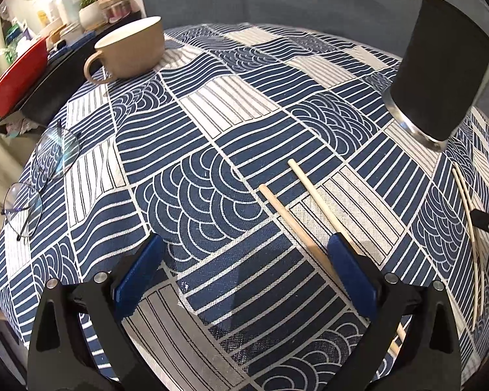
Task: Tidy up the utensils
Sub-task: 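Close both grippers together on another wooden stick, then lift the stick with both grippers and carry it over the holder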
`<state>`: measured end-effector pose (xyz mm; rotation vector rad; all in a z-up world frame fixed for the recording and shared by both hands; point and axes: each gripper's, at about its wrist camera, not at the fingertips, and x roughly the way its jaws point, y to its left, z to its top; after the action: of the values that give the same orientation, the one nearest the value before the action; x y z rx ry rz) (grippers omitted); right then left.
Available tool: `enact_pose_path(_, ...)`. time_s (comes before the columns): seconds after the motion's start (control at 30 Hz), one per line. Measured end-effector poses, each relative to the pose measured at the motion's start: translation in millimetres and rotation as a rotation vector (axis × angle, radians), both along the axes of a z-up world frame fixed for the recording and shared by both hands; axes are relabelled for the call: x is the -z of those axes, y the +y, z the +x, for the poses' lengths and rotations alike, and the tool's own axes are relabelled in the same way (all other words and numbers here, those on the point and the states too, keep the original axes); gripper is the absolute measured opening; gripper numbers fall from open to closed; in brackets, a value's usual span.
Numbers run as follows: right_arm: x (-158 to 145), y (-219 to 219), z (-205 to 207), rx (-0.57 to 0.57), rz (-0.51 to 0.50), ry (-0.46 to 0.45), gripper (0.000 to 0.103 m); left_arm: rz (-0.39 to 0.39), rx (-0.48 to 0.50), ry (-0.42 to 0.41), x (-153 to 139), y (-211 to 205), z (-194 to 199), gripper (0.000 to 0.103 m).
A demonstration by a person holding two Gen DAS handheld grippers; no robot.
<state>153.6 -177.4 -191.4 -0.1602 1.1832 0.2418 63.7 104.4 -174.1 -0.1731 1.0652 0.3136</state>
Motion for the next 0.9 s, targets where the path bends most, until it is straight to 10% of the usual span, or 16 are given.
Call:
enact_pose_path(0.17, -13.8, 11.3, 0.2, -0.090, -0.002, 0.004, 0.018, -0.020, 0.022, 0.049, -0.4, 4.1, 5.3, 0.094)
enact_pose_path(0.23, -15.5, 12.1, 1.4, -0.099, -0.014, 0.005, 0.009, -0.015, 0.028, 0.032, -3.3, 7.8, 2.8, 0.080)
enact_pose_path(0.33, -16.3, 5.1, 6.6, -0.073, -0.028, 0.017, 0.004, -0.015, 0.017, 0.017, -8.6, 20.3, -1.0, 0.032)
enact_pose_path(0.43, -14.8, -13.0, 10.8, -0.021, -0.016, 0.041, 0.004, -0.050, 0.018, 0.036, -9.8, 38.1, -1.0, 0.009)
enact_pose_path(0.9, -39.1, -71.5, 44.1, 0.093, 0.064, 0.059, 0.004, -0.198, -0.042, -0.026, -51.2, 64.4, 17.9, 0.005)
